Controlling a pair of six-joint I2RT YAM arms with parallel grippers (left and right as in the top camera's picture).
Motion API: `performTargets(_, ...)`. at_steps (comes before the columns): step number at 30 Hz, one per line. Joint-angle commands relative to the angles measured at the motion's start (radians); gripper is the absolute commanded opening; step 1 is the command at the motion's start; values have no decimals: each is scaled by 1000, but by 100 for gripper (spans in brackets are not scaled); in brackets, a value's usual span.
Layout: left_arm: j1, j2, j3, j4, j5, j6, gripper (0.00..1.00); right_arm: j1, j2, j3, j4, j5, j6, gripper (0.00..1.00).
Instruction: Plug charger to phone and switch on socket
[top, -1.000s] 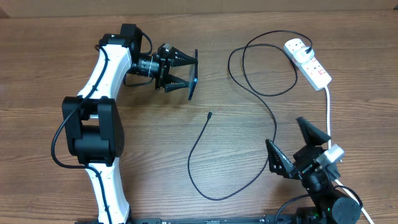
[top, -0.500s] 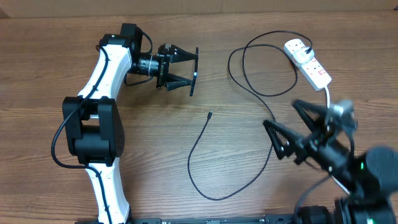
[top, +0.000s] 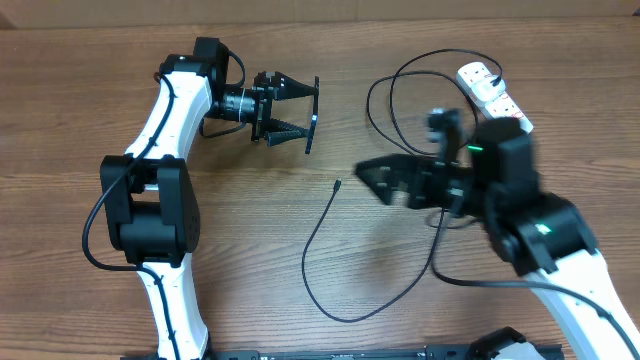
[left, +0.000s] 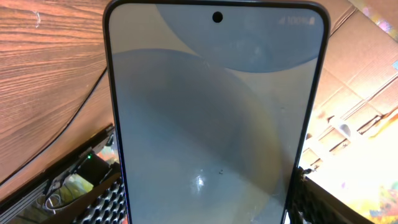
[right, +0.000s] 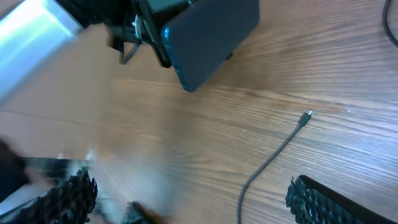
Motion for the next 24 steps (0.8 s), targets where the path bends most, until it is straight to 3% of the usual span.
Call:
performTargets(1,0,-2,30,1,29,-5,68,184,101,181,-74,486,64,100)
performTargets(4,-1,-2,30,1,29,-5,67,308,205,272,-107,684,197,99)
performTargets(7,-1,-2,30,0,31,-5,67,383,307,288,-74,820,318,85)
performTargets(9,-1,-2,30,0,30,-5,67,407,373,288,-38,865,349,84)
performTargets(12,-1,-2,30,0,30,-5,67,417,423,288,26,874,339,84)
performTargets(16,-1,-2,30,0,30,-5,67,417,432,288,66,944,341,76)
performTargets(24,-2,-2,30,0,29,-5,67,426,462,288,113,983,330,75)
